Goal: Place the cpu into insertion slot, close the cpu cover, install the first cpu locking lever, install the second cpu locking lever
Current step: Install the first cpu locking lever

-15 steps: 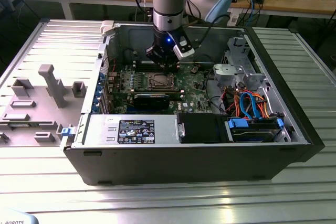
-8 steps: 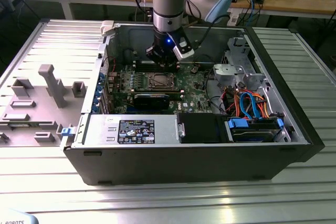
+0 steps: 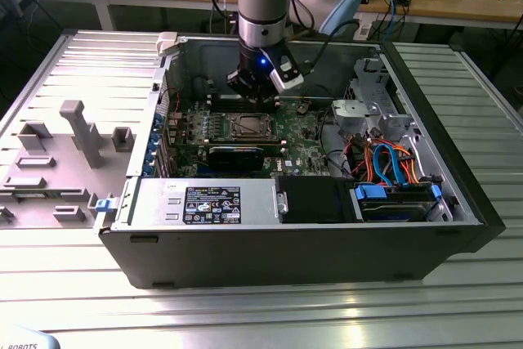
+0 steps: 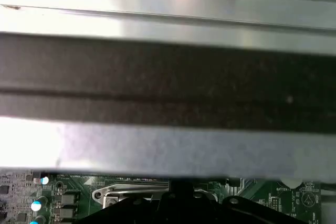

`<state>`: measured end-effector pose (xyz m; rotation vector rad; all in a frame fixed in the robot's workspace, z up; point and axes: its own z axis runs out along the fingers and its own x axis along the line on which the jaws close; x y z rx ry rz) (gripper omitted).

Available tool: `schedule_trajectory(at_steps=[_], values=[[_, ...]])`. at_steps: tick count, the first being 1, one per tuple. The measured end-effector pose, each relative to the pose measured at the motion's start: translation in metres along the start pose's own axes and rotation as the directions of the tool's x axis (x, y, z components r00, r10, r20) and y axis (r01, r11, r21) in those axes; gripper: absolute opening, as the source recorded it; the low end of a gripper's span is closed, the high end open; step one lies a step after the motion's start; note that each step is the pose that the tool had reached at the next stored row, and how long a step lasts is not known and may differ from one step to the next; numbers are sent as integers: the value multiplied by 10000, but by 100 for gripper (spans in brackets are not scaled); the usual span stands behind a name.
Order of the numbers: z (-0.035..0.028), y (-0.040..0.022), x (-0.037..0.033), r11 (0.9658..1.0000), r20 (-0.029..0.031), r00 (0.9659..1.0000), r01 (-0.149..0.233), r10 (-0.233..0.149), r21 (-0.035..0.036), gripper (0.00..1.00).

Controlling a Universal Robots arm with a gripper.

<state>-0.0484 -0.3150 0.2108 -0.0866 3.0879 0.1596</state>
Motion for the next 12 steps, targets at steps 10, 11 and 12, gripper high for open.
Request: schedule_trajectory(at_steps=[10,11,12], values=[[-2,-20,1,10000,0,10000,-4,4,7,11],[-2,-20,1,10000,0,10000,-4,4,7,11],[-2,-21,1,10000,1,10000,-4,4,7,11]])
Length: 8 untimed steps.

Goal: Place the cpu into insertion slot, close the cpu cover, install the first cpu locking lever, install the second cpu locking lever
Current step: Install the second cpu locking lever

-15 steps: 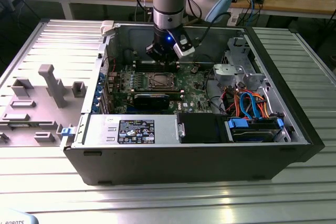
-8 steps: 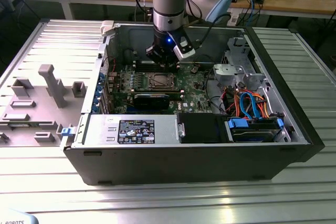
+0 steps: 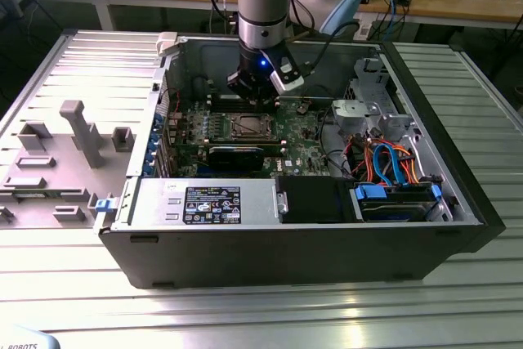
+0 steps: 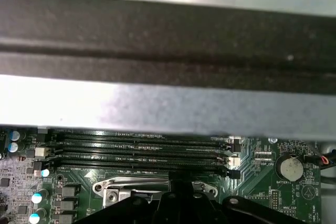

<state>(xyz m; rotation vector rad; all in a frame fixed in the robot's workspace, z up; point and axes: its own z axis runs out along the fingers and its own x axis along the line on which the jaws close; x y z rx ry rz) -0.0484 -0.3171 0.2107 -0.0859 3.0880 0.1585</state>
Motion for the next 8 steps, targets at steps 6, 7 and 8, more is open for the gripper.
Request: schedule_trajectory(at_steps=[6,7,8], values=[[-2,-16,1,10000,-1,10000,2,-2,1,11],[-3,-27,1,10000,-1,10000,0,0,1,11],[-4,-38,2,10000,-1,10000,1,-1,0,11]])
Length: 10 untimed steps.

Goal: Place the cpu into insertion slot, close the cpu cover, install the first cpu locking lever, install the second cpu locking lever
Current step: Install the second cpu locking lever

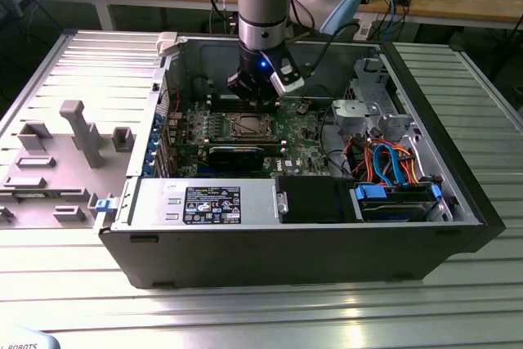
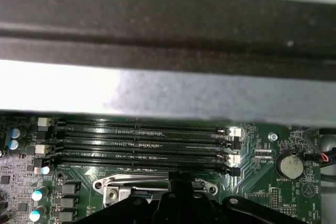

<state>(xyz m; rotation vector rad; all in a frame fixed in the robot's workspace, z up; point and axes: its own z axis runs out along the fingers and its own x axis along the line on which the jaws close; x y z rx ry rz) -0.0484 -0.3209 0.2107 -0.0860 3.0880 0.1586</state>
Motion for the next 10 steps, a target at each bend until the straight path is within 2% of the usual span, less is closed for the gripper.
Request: schedule_trajectory(at_steps=[3,5,7,8,10], values=[[-62,-5,-2,10000,0,10000,-1,1,2,11],[-167,5,-8,10000,0,10000,-1,1,1,11],[-191,5,-9,10000,-1,10000,-1,1,21,11],[-192,4,-9,9999,-7,10000,2,-2,118,11],[-192,2,-9,9991,-24,10000,17,-16,427,11]])
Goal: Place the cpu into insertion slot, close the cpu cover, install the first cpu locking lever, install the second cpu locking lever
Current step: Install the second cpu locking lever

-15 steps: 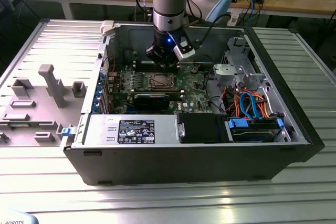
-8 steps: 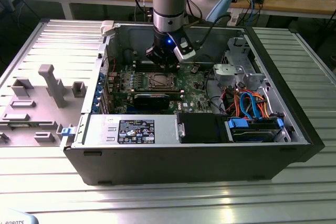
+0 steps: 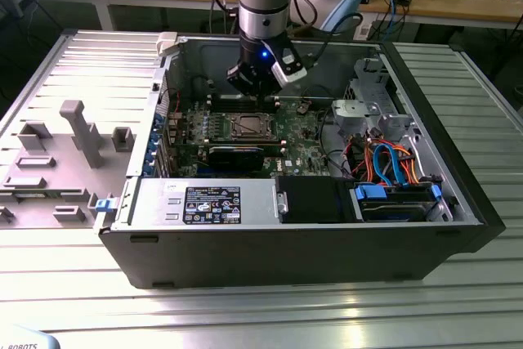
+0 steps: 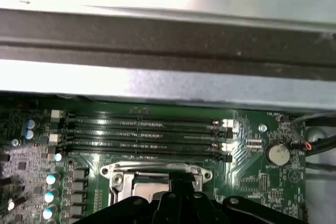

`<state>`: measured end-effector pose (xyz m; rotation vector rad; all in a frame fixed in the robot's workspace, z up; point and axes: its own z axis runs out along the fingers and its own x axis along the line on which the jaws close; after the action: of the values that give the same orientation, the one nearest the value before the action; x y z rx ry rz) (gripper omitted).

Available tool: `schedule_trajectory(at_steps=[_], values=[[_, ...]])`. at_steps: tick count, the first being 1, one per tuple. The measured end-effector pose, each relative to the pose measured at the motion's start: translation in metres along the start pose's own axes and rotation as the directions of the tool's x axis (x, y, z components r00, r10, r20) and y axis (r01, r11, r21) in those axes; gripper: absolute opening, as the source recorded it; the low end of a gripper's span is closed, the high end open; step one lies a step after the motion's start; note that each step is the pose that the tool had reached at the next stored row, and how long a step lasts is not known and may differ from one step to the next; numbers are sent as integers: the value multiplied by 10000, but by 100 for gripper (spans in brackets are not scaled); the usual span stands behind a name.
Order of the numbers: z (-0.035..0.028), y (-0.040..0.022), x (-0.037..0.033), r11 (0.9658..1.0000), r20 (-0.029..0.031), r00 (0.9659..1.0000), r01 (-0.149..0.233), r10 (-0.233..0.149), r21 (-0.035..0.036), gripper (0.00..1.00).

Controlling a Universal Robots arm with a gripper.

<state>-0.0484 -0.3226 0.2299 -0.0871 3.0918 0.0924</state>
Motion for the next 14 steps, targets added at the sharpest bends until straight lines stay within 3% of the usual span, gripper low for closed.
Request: schedule_trajectory(at_steps=[2,14], values=[[-1,-12,0,9999,-10,10000,8,-8,156,11],[-1,-22,1,9999,-10,10000,8,-7,167,11]])
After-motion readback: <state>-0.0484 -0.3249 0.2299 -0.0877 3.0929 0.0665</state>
